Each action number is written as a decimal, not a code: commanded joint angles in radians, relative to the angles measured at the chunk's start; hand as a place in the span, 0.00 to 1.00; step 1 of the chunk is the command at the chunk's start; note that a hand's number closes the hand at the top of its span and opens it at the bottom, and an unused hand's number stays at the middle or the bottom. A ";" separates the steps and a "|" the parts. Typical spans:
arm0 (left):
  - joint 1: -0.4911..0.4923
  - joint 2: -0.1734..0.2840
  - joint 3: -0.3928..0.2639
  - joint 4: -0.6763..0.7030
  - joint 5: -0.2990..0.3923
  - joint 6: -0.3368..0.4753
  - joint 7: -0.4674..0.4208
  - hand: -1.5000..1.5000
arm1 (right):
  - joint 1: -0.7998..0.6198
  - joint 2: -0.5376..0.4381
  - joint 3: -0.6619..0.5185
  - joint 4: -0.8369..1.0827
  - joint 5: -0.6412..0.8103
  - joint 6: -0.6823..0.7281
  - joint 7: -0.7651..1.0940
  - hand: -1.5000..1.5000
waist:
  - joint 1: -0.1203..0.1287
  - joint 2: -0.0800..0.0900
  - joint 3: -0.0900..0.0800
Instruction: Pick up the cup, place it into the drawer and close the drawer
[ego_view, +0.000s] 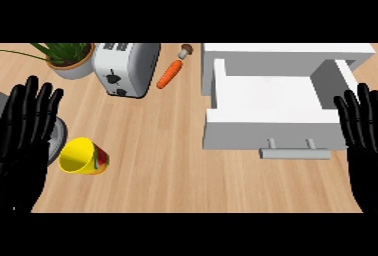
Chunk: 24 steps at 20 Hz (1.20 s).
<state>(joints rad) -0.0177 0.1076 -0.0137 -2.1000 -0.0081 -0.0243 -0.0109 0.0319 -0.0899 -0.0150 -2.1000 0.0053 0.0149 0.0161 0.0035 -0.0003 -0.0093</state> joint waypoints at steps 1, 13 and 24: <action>0.073 0.026 0.038 0.006 0.106 -0.097 -0.081 0.00 | -0.069 -0.046 -0.095 0.069 -0.081 0.044 -0.020 0.00 | 0.001 0.000 0.009; 0.128 0.249 0.269 0.296 0.714 -0.506 0.036 0.00 | -0.105 -0.059 -0.002 0.132 -0.065 0.107 0.056 0.00 | 0.004 0.001 0.009; -0.050 0.310 0.337 0.812 0.462 -0.683 -0.165 0.00 | -0.215 -0.071 -0.035 0.145 -0.101 0.128 0.107 0.00 | -0.008 0.001 0.009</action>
<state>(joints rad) -0.0305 0.3961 0.3034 -1.4414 0.5218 -0.6363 -0.1006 -0.1535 -0.1420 -0.0295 -1.9349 -0.0745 0.1275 0.0922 -0.0022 0.0020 -0.0005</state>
